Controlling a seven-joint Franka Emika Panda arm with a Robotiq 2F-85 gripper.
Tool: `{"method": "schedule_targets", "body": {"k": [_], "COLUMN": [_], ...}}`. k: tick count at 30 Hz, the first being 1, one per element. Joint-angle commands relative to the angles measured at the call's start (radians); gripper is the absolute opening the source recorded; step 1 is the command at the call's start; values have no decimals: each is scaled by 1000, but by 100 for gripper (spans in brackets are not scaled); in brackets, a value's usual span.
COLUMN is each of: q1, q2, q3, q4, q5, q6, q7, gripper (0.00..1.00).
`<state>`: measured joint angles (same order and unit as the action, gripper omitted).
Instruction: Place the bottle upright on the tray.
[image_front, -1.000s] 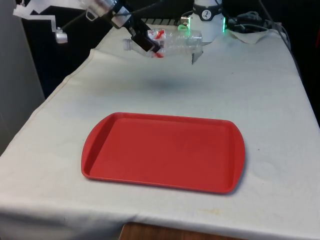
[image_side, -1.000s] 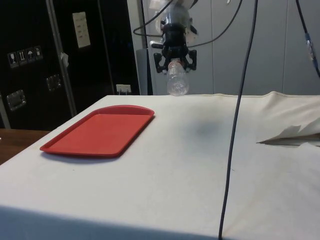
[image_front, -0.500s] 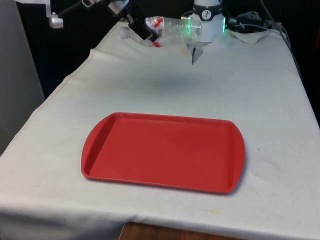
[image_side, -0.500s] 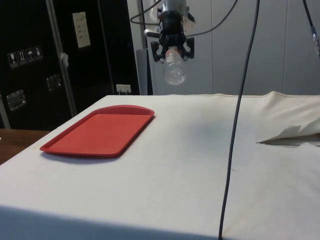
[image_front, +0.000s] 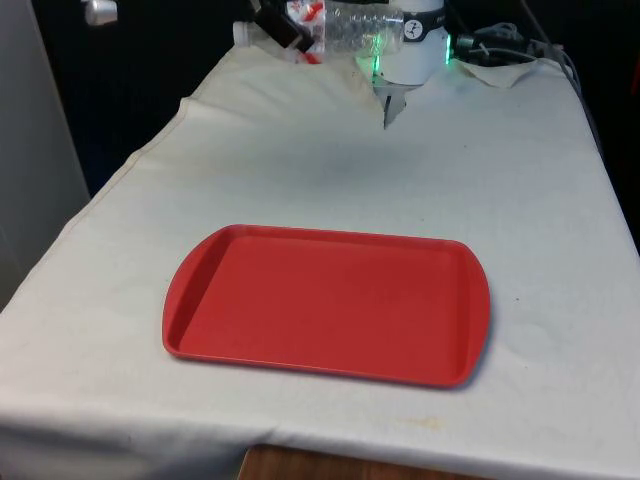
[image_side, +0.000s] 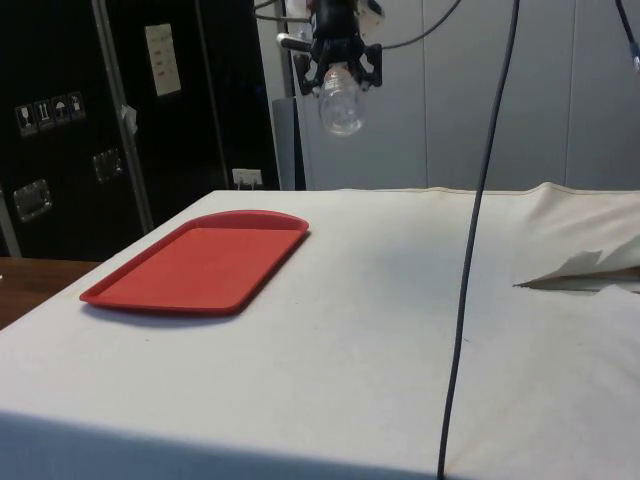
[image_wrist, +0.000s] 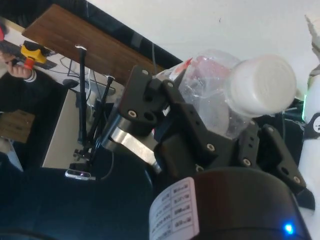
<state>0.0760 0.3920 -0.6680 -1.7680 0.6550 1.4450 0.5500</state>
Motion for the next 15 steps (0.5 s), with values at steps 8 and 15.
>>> {"method": "schedule_targets", "body": {"k": [8, 15], "q1": [2, 1], "q2": [-7, 2], "q3": [-12, -10], "q4": [61, 96], "q5": [-11, -13], "q6": [-64, -72], "q7": [43, 58], "gripper": [0, 0]}}
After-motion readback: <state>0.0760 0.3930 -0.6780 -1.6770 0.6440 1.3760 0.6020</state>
